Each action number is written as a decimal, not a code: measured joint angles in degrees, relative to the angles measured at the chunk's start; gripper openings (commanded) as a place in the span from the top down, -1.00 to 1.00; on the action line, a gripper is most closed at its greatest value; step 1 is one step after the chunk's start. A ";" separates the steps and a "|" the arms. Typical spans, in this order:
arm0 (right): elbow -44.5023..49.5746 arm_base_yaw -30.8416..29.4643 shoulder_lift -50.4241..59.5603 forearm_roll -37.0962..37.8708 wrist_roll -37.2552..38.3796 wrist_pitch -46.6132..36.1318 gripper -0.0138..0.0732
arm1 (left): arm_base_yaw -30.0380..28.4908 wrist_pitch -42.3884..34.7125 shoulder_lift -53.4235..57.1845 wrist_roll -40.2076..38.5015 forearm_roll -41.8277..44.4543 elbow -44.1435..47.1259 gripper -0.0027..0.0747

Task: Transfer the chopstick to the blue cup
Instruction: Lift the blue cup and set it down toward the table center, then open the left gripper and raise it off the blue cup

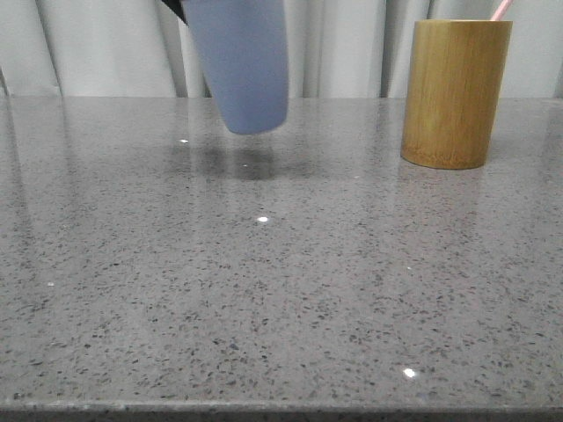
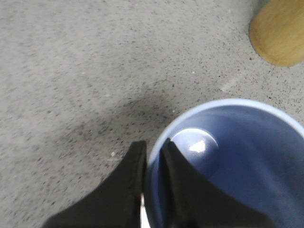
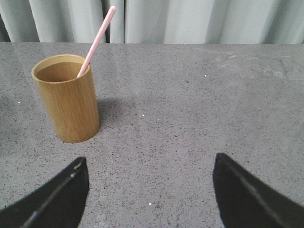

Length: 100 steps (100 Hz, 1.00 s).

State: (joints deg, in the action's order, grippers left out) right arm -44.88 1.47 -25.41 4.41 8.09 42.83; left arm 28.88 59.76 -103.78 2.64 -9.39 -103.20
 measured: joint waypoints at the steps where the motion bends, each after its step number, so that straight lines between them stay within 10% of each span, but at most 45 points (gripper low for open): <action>1: 0.00 0.00 0.00 0.00 0.00 0.00 -0.58 | 0.22 0.00 -0.18 0.00 0.13 -0.10 0.98; 78: 0.00 0.00 0.00 0.00 0.00 0.00 -0.58 | 3.59 0.36 -5.09 0.10 3.61 -1.17 0.97; 100: 0.00 0.00 0.00 0.00 0.00 0.00 -0.58 | 3.59 1.73 -5.10 1.45 3.70 -1.29 0.29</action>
State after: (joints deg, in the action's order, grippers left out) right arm -44.88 1.47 -25.41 4.41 8.09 42.83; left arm 32.47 61.50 -108.88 4.09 -5.69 -104.48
